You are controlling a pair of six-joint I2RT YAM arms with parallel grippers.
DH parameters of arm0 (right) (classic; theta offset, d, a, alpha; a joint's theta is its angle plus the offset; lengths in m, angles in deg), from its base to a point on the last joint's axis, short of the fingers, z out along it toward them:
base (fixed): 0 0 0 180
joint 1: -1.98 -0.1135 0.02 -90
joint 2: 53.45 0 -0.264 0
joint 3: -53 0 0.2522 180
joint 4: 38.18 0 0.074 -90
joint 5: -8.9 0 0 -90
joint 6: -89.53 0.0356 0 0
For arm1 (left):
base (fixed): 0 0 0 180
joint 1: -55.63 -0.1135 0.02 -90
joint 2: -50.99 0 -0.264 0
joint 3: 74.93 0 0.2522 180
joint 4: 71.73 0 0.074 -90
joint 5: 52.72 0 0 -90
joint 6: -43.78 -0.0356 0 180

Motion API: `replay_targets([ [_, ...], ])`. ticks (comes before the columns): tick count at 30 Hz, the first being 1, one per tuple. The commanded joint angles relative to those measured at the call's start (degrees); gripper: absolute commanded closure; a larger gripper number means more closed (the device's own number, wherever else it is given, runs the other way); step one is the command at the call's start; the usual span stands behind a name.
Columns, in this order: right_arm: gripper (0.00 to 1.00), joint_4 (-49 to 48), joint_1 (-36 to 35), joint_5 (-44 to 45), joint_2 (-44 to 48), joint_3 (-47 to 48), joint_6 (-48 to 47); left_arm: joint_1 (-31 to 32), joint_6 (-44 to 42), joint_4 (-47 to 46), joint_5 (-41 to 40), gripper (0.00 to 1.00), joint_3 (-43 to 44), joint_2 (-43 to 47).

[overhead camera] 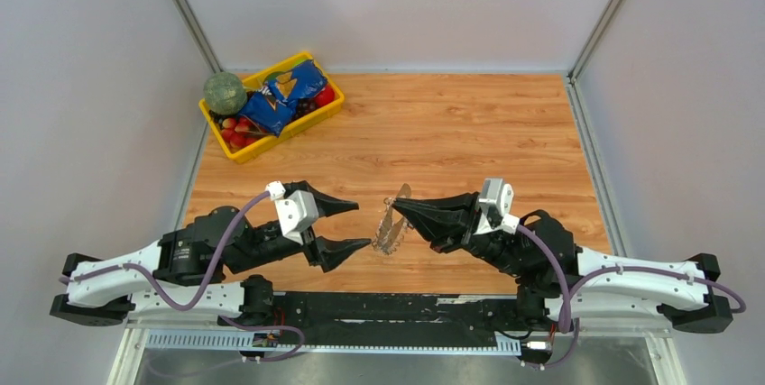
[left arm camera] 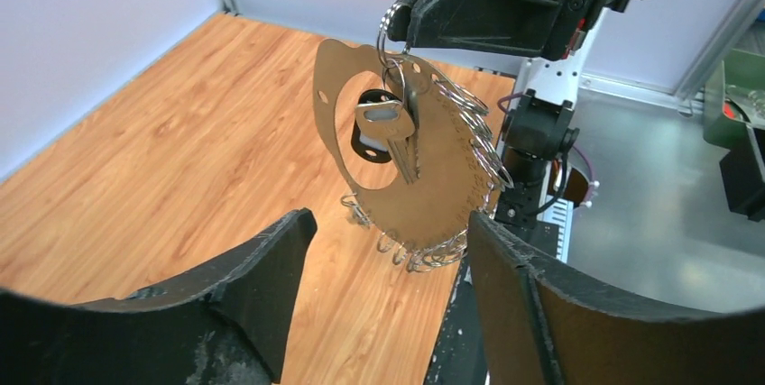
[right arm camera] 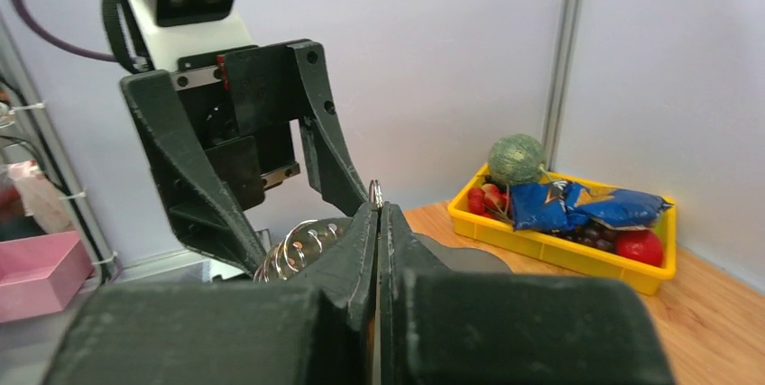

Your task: Put the keys on the keyring

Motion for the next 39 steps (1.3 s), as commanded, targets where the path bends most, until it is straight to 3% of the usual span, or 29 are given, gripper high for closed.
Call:
replay_targets([
  [1,1.00,1.09,-0.25,6.13,-1.48,4.47,-1.01,0.17,0.96,-0.91,-4.57,0.23,-0.52,1.22],
  [4,1.00,2.28,-0.22,9.31,-2.66,5.00,-1.24,0.17,1.47,-0.86,-5.23,0.16,-1.03,1.82],
  [7,1.00,1.87,-0.21,12.12,-3.52,4.72,-1.06,0.17,2.10,-0.95,-3.89,0.01,-1.27,2.39],
  [15,1.00,0.67,-0.19,16.75,-6.73,6.30,0.77,0.17,3.89,-4.61,0.11,0.00,-3.50,3.40],
  [39,1.00,0.52,-0.35,18.19,-9.56,7.98,6.08,0.16,1.16,-9.44,-8.50,0.00,-4.53,-2.77],
])
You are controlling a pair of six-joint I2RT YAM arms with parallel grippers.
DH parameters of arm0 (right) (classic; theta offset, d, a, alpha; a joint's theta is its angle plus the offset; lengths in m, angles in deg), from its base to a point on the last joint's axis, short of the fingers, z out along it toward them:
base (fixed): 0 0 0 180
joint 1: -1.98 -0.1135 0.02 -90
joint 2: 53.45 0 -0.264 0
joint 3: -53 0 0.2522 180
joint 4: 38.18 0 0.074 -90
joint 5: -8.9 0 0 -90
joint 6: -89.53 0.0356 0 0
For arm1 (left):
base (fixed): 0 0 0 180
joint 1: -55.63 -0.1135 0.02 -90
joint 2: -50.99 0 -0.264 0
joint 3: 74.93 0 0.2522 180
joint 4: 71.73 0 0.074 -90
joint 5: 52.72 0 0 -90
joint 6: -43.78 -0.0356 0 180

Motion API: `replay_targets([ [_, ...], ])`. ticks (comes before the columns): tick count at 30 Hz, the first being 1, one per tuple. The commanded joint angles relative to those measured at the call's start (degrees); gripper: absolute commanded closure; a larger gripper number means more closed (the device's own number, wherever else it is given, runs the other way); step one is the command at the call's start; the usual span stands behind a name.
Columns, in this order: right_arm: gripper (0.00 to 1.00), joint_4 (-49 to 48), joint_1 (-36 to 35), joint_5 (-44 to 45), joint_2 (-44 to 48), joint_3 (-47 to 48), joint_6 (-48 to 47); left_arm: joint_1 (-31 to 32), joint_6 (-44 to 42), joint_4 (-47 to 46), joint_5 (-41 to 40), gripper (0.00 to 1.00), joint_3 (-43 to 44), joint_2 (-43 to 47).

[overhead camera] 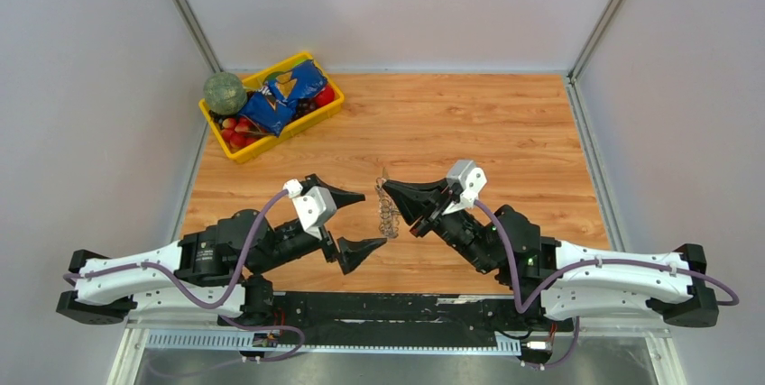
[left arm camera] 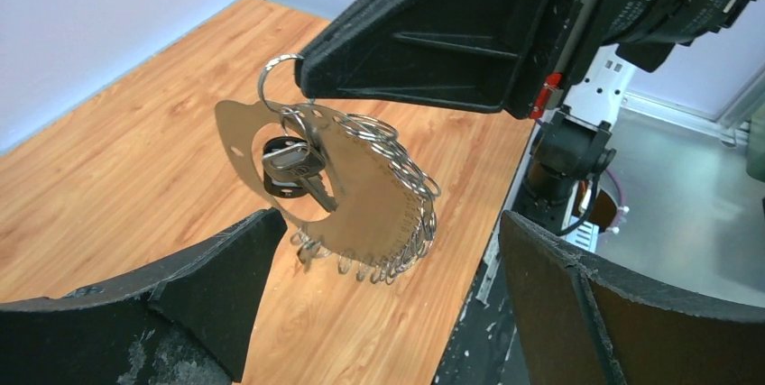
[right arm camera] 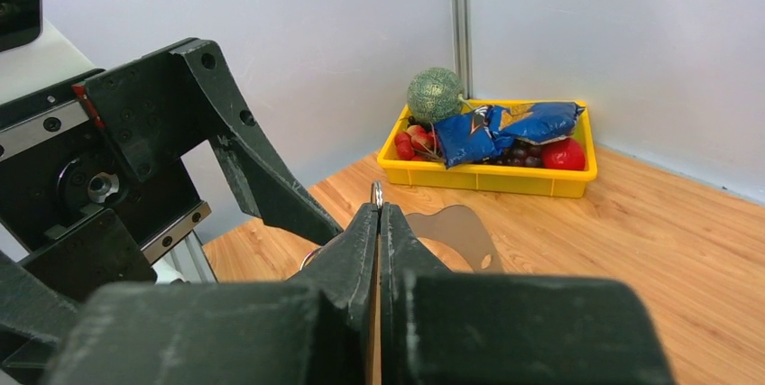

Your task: Put the keys on the keyring

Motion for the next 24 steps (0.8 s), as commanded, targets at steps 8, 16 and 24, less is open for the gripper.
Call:
replay_targets([
  [8,1.00,-4.96,-0.92,2.90,-1.95,3.34,3.21,0.17,-1.38,-4.02,-3.68,0.00,-0.42,-1.16],
  [16,1.00,-7.19,-1.56,5.03,-3.33,4.25,3.33,0.17,-1.26,-2.87,-5.30,0.00,-0.64,-0.38],
  [24,1.00,-7.35,-3.47,5.38,-4.18,5.93,3.03,0.17,-0.77,-1.32,-7.58,0.00,-1.96,2.38],
])
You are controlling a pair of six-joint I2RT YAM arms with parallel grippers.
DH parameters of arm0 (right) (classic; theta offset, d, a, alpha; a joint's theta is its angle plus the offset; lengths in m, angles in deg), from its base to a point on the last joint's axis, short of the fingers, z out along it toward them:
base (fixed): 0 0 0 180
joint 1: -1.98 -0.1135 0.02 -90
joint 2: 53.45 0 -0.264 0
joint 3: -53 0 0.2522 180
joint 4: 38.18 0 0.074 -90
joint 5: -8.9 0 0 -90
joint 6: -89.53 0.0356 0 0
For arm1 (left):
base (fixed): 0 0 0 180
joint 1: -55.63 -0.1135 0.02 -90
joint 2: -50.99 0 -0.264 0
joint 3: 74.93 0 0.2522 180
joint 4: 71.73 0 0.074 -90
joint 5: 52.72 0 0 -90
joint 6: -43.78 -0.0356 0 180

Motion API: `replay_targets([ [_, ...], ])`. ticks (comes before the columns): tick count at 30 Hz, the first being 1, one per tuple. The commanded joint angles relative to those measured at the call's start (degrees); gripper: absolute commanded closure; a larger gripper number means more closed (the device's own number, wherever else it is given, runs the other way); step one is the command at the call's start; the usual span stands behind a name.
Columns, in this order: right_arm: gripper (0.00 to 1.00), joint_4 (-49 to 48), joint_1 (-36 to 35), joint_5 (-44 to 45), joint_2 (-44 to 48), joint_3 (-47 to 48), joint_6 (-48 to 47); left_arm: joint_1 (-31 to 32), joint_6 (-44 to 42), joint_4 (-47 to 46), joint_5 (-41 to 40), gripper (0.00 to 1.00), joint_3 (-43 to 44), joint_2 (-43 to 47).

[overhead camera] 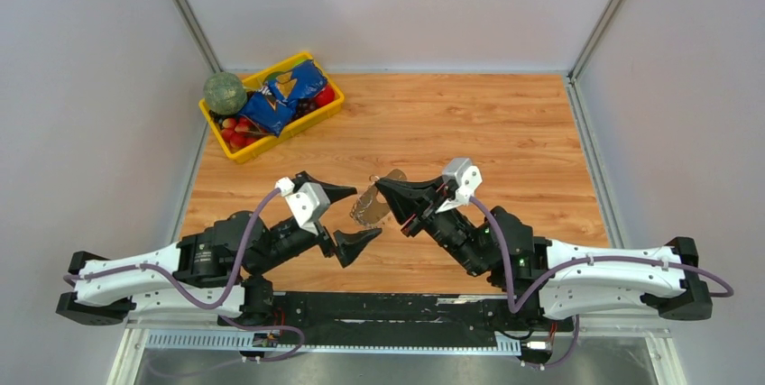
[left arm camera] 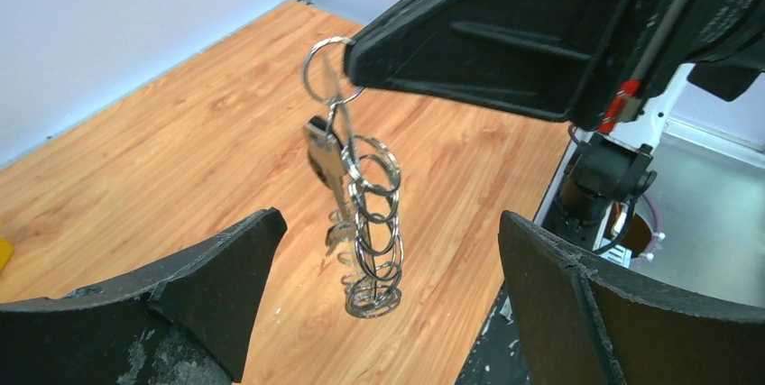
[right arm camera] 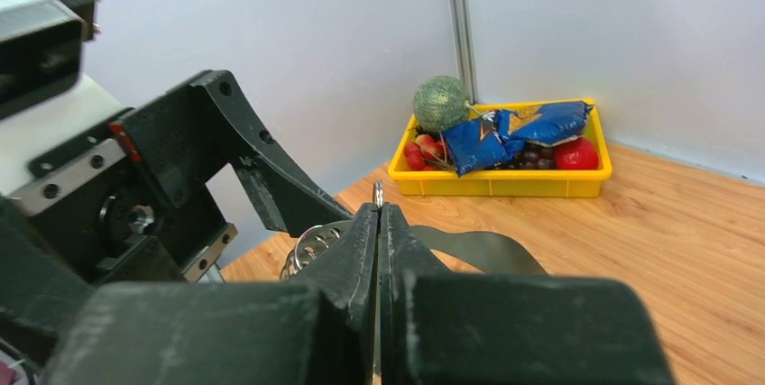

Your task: Put the keys on the keyring

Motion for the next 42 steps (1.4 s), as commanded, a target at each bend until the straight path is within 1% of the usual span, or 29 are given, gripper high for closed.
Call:
replay_targets([
  [1,1.00,-4.78,-2.00,0.88,-0.64,4.04,0.43,0.17,-0.18,0.13,-2.16,0.00,-1.09,1.83],
  [6,1.00,-5.64,-4.09,2.00,-2.06,5.17,-0.77,0.17,-0.67,-0.36,-1.74,0.00,-1.42,2.02],
  [8,1.00,-5.83,-4.82,2.41,-2.47,5.69,-1.18,0.17,-0.93,-0.24,-1.30,0.03,-1.21,1.83],
  [10,1.00,-5.95,-5.31,2.67,-2.66,6.11,-1.13,0.17,-1.12,-0.08,-0.75,0.10,-1.02,1.68],
  [11,1.00,-5.99,-5.55,2.79,-2.71,6.21,-1.12,0.17,-1.20,0.00,-0.17,0.17,-0.88,1.81],
  [12,1.00,-5.97,-5.69,2.86,-2.75,6.33,-1.12,0.17,-1.33,0.17,0.09,0.22,-0.80,1.80],
  [13,1.00,-6.09,-5.90,2.99,-2.69,6.35,-1.18,0.17,-1.32,0.30,0.57,0.32,-0.69,1.84],
  [14,1.00,-6.18,-6.00,3.11,-2.63,6.33,-1.14,0.17,-1.26,0.57,0.68,0.36,-0.61,1.92],
  [15,1.00,-6.29,-6.19,3.14,-2.59,6.35,-1.94,0.21,-1.17,0.95,0.87,0.45,-0.40,1.94],
  [17,1.00,-6.45,-6.55,3.54,-2.50,6.31,-2.89,0.17,-0.97,1.48,1.40,0.52,-0.29,2.07],
  [18,1.00,-6.52,-6.69,3.74,-2.42,6.35,-3.10,0.12,-0.91,1.61,1.62,0.54,-0.24,2.24],
  [20,1.00,-6.76,-6.97,4.08,-2.17,6.48,-3.46,0.16,-0.73,2.03,2.39,0.62,-0.19,2.46],
  [21,1.00,-6.77,-7.04,4.16,-2.15,6.52,-3.64,0.19,-0.64,2.26,2.57,0.64,-0.14,2.53],
  [24,1.00,-6.89,-7.48,4.52,-2.06,6.65,-4.04,0.17,-0.63,2.44,2.83,0.78,-0.16,2.67],
  [26,1.00,-6.98,-7.70,4.79,-2.06,6.70,-4.22,0.17,-0.66,2.56,3.20,0.86,0.00,2.55],
  [29,1.00,-6.53,-7.86,4.75,-1.98,6.87,-4.38,0.17,-0.79,2.71,3.51,0.93,0.26,2.38],
  [30,1.00,-6.11,-7.96,4.78,-1.89,7.04,-4.30,0.17,-0.77,2.71,3.66,0.98,0.39,2.38],
  [33,1.00,-3.31,-7.99,4.21,-1.60,8.02,-3.73,0.16,-0.84,2.63,4.41,1.00,0.70,2.68],
  [35,0.97,-0.84,-7.99,3.38,-1.14,8.47,-3.28,0.17,-0.84,2.57,4.97,1.00,0.81,3.00],
  [37,0.89,1.93,-7.97,1.47,0.03,8.72,-3.11,0.17,-0.73,2.62,5.38,1.00,0.95,3.41],
  [39,0.80,4.37,-7.99,-0.78,1.39,8.76,-3.61,0.17,-0.56,2.60,6.28,1.00,1.03,3.96],
  [42,0.70,11.53,-7.95,-3.67,4.23,9.49,-3.70,0.14,-0.15,2.82,9.32,1.00,1.40,4.59],
])
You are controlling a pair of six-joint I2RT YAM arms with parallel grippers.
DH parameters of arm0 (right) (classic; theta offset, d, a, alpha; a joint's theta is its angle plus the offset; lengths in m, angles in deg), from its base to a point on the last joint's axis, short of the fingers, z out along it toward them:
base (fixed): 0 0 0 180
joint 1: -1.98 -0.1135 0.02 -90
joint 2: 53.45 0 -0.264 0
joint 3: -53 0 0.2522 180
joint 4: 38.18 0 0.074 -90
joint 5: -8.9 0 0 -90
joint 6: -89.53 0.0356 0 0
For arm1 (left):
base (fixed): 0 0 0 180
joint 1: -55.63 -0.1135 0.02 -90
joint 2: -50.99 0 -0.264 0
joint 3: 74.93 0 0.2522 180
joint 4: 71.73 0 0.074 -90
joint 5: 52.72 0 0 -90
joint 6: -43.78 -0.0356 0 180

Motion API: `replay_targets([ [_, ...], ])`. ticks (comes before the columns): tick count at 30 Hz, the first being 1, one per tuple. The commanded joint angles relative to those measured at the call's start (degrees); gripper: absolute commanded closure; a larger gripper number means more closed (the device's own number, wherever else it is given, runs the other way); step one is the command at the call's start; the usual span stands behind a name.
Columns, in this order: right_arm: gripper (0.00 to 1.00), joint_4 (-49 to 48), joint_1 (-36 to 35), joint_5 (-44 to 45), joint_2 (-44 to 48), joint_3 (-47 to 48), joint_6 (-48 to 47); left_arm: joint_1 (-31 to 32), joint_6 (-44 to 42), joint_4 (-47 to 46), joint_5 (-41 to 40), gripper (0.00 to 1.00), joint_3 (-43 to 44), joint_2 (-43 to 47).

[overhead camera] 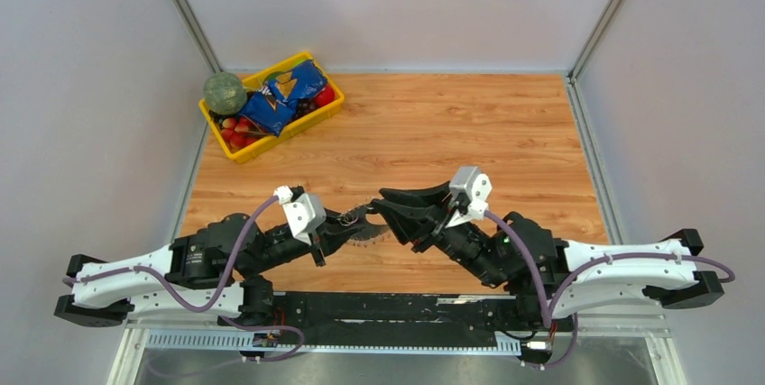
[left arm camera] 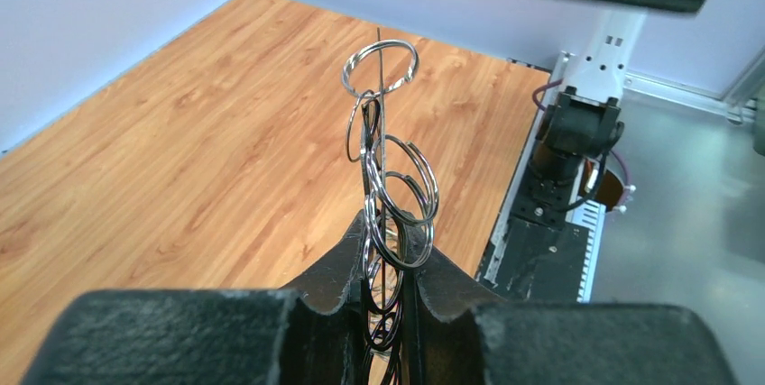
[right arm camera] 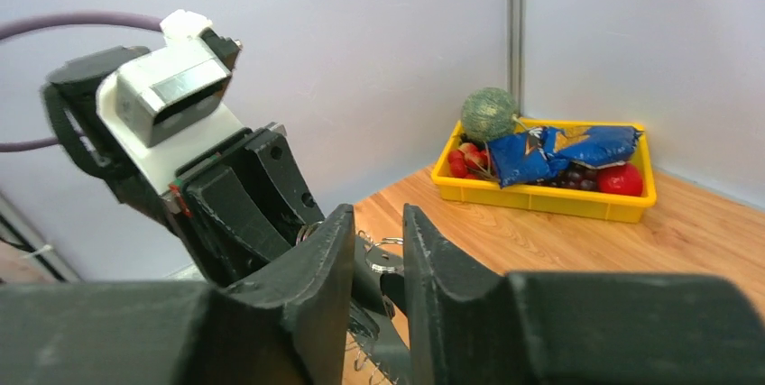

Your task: Put the keys on the keyring

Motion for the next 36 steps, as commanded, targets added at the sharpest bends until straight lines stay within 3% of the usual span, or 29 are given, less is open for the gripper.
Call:
replay_targets([
  [1,0.66,8.68,-0.32,-5.95,5.60,3.67,-0.41,0.16,0.71,-0.95,4.99,1.00,2.56,1.68],
  [8,0.43,25.88,-0.35,-14.89,14.07,4.04,-1.37,0.17,0.88,0.36,15.41,1.00,3.31,4.23],
  [17,0.38,39.40,-0.30,-28.41,14.03,7.91,-3.10,0.17,1.27,1.68,25.14,1.00,3.93,6.42],
  [25,0.40,42.22,-0.34,-34.39,6.92,11.83,-2.83,0.17,2.53,1.02,31.54,1.00,3.59,7.85],
  [28,0.43,42.17,-0.35,-37.91,4.04,13.33,-2.70,0.17,2.79,1.48,31.79,1.00,3.73,8.09],
  [31,0.62,42.29,-0.34,-38.47,1.90,14.67,-2.35,0.16,2.82,1.63,31.76,1.00,3.74,8.78],
  [36,0.81,42.18,-0.33,-39.02,1.78,14.94,-1.75,0.17,2.78,2.54,30.74,1.00,3.53,10.09],
])
